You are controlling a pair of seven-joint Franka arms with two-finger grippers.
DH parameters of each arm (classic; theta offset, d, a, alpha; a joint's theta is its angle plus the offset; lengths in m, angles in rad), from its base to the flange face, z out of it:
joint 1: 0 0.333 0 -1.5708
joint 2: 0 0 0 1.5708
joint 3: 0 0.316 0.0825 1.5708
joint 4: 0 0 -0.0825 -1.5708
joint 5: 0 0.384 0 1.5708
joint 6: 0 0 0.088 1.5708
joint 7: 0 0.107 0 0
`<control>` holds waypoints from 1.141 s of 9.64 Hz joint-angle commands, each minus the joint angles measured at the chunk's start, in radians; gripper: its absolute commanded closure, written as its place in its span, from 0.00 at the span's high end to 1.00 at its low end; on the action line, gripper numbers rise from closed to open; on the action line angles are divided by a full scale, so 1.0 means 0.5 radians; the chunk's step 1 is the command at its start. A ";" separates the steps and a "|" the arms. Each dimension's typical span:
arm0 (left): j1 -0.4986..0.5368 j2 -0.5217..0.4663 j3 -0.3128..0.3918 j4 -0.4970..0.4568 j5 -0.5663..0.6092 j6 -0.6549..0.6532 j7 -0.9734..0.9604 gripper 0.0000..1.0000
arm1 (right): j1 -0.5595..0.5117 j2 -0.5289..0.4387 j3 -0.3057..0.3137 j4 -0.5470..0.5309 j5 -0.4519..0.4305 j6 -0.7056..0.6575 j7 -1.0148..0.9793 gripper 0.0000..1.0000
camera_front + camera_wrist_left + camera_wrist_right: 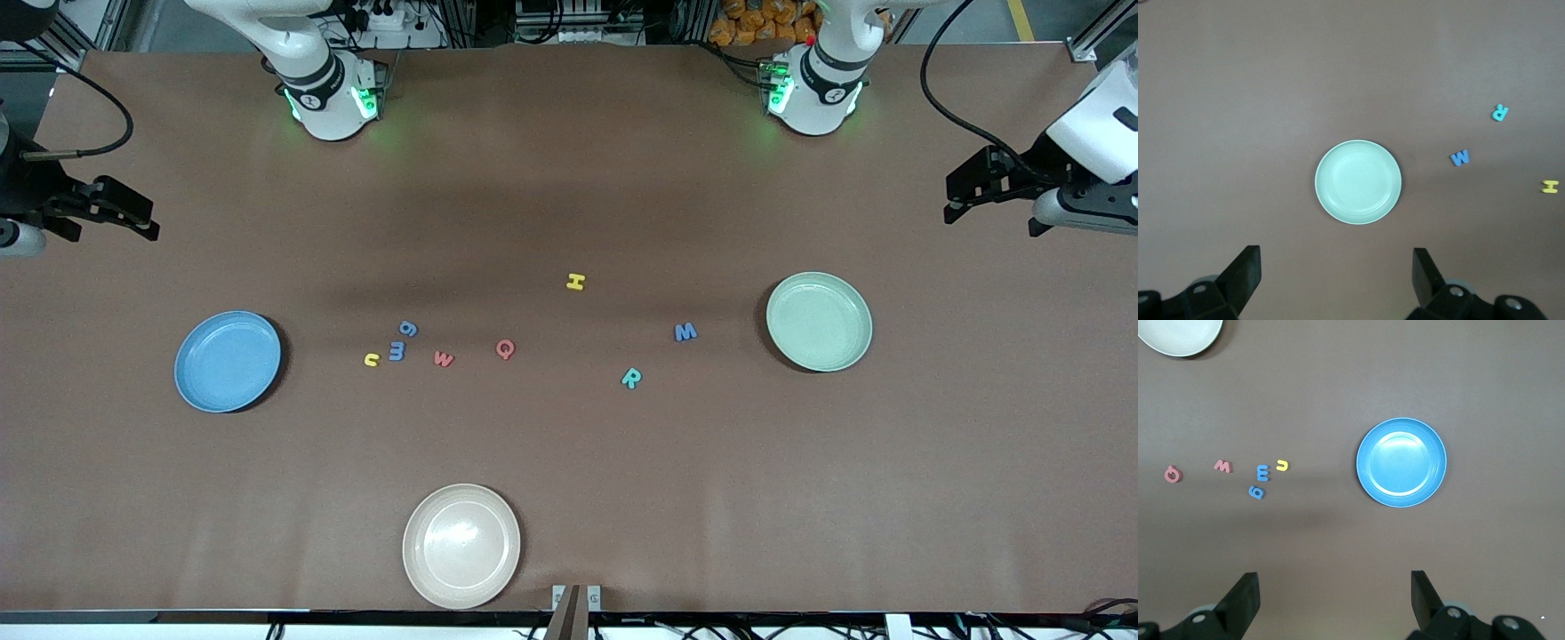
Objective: Sort upper and lower case letters into plates
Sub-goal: 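Reach the right gripper to the yellow u while the left gripper reaches the pink Q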
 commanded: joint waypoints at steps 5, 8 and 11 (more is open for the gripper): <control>-0.276 0.186 0.001 -0.017 0.069 0.051 -0.109 1.00 | -0.009 0.043 0.005 -0.018 0.042 -0.012 -0.026 1.00; -0.512 0.508 -0.015 -0.014 0.059 0.547 -0.473 1.00 | 0.107 0.294 0.012 -0.055 0.048 0.128 0.004 1.00; -0.758 0.846 -0.054 0.029 0.066 1.159 -0.774 1.00 | 0.212 0.466 0.012 -0.180 0.048 0.388 0.145 1.00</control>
